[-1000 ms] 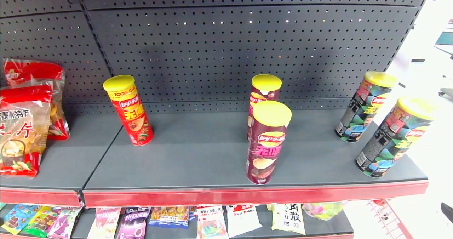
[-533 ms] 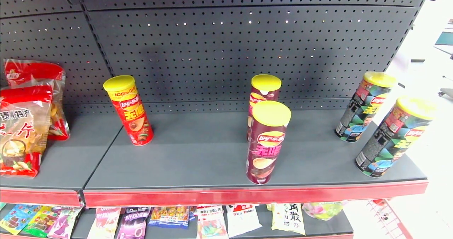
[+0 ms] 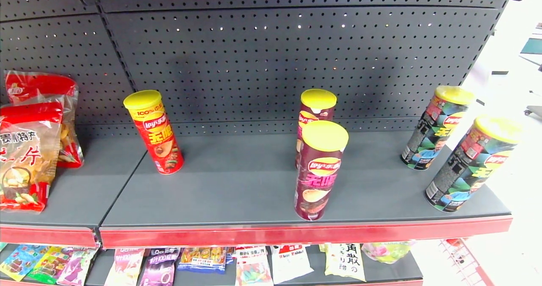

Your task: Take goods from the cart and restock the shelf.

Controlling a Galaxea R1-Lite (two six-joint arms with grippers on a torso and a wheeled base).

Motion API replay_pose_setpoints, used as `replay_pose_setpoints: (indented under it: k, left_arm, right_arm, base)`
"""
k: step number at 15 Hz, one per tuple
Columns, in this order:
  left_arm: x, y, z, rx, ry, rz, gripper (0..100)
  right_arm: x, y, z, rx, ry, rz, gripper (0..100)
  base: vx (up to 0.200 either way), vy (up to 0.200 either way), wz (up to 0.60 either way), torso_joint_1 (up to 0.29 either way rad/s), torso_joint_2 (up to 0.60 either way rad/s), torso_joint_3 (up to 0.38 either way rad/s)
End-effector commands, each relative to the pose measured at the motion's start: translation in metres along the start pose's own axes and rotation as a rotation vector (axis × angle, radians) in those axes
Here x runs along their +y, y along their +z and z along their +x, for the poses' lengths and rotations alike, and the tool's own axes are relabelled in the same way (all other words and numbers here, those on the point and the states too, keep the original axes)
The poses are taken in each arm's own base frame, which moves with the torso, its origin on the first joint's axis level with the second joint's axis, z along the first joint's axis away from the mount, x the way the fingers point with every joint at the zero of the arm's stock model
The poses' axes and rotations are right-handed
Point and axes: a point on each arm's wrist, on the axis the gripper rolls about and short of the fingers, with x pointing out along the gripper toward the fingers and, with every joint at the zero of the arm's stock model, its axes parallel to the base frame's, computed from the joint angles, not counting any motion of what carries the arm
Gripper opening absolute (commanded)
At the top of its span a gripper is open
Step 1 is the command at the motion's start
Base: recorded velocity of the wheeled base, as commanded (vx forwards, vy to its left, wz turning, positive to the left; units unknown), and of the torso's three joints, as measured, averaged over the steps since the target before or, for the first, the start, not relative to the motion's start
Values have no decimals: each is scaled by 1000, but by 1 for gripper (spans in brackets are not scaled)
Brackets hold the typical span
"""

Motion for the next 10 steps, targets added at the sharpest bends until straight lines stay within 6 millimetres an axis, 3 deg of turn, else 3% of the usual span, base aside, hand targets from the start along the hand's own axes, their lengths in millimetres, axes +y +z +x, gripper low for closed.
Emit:
replay_pose_setpoints:
  k: [1, 9, 10]
  left_arm:
    - [0, -2, -1, -13, 1, 0, 100]
    - [-1, -4, 0, -6, -7, 23, 100]
    - [-1, -4, 0, -6, -7, 23, 100]
  right_arm:
    - [0, -1, 1, 7, 2, -3, 100]
    - [2, -5, 3, 21, 8, -7, 100]
    - [2, -5, 3, 21, 8, -7, 100]
  base:
    - [0, 0, 0, 0, 0, 0]
    - [0, 0, 0, 0, 0, 0]
    - [-200, 0, 0, 2, 2, 2]
